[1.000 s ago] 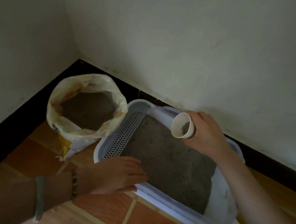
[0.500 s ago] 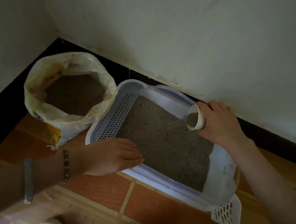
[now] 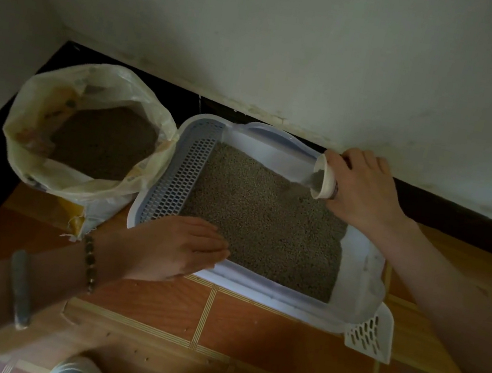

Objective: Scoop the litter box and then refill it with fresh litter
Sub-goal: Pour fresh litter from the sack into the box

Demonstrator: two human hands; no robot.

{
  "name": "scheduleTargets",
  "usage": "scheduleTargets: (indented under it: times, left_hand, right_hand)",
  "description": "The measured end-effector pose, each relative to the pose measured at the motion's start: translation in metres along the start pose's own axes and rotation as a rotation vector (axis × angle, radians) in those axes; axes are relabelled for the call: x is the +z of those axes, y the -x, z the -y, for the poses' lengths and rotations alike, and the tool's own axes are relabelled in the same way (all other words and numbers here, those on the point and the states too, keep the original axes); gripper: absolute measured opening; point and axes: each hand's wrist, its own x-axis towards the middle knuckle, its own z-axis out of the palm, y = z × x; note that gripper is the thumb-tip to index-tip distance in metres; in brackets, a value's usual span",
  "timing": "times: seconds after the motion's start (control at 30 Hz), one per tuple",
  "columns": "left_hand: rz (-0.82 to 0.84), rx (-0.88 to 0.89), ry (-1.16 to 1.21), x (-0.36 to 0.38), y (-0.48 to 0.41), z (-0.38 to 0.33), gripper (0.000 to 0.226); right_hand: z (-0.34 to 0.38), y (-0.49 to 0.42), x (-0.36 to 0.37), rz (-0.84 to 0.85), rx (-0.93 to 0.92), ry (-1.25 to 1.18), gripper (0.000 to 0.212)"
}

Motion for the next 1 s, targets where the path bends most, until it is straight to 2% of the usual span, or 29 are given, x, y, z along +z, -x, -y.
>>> scheduleTargets:
  times: [0.13,0.3,0.67,1.0]
  left_hand:
    - [0.043,-0.046,0.018,0.004,0.004,-0.001,0.033]
    - [0.076,-0.046,0.048,0.003,0.007,-0.008,0.04]
    - [0.07,-0.011,0.003,0.001,0.003,-0.014,0.039]
    - [0.088,0.014,-0.019,0.001,-0.001,-0.014,0.037]
  right_hand:
    - [0.018,-0.011,-0.007,0.0,-0.045,-0.036,0.077]
    - [0.023,-0.019,-0.007,-0.045,-0.053,0.0,0.076]
    - [-0.008,0.015,-0.003,0.032,0.043,0.057,0.079]
    - [-0.001,0.028,-0.011,0.166,-0.057,0.073,0.076]
